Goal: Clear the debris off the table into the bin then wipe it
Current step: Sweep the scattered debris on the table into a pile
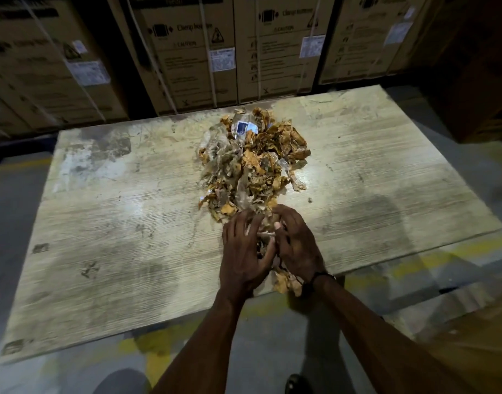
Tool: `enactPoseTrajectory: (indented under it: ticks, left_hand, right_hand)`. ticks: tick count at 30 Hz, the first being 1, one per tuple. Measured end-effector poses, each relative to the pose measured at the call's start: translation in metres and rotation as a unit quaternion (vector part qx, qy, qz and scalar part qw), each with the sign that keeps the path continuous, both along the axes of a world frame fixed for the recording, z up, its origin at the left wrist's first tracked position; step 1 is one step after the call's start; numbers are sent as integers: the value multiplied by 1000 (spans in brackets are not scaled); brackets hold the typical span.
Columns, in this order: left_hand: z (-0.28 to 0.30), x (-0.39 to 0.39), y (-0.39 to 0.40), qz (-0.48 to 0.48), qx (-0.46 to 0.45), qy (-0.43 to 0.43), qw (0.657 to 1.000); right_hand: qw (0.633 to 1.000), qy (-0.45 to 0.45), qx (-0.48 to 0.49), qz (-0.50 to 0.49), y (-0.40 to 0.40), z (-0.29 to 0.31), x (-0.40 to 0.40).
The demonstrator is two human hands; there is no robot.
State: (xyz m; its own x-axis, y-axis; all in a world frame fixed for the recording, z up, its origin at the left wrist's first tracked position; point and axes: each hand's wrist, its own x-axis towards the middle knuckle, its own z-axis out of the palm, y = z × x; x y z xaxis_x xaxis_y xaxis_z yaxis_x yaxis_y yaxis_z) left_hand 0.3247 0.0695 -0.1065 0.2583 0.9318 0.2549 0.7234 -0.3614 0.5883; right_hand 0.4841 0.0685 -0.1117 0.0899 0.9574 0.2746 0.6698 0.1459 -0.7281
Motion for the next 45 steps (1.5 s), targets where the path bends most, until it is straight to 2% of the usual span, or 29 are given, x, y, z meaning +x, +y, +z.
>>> enactPoseTrajectory:
  ticks: [3, 8, 12, 14, 17, 20, 23, 30, 34, 36, 41, 45]
  left_hand:
    - [5, -1, -2, 22, -3, -8, 1000]
    - [8, -4, -10, 75, -5, -85, 994]
    - [1, -7, -23, 117, 0, -130, 985]
    - [-1, -6, -29, 141, 9, -153, 978]
    - [-1, -6, -33, 159, 13, -166, 973]
    - [-3, -5, -31, 162, 12, -165, 973]
    - [-3, -4, -32, 181, 11, -170, 969]
    - [-2, -9, -23, 221, 35, -155, 962]
    - [11, -25, 8, 230, 69, -156, 958]
    - [10, -38, 33, 218, 39, -152, 963]
    - [-7, -43, 57, 94, -71, -142, 983]
    - [-14, -32, 42, 107, -56, -180, 976]
  right_hand:
    - [998, 18, 33, -41, 2, 2, -1]
    - [981, 122, 56, -137, -1, 2, 12]
    - [961, 169, 83, -203, -48, 5, 6]
    - [961, 171, 65, -209, -73, 5, -12]
    - [976, 124, 2, -177, -88, 2, -38]
    - [985, -27, -48, -165, -75, -2, -44]
    - [980, -90, -78, -158, -59, -6, -41]
    - [990, -39, -60, -124, -22, -8, -30]
    - [991, -36, -71, -109, -11, -4, -34]
    - [991, -52, -75, -100, -5, -4, -36]
    - [992, -79, -74, -69, 12, -10, -41]
    - [995, -65, -59, -46, 21, -12, -44]
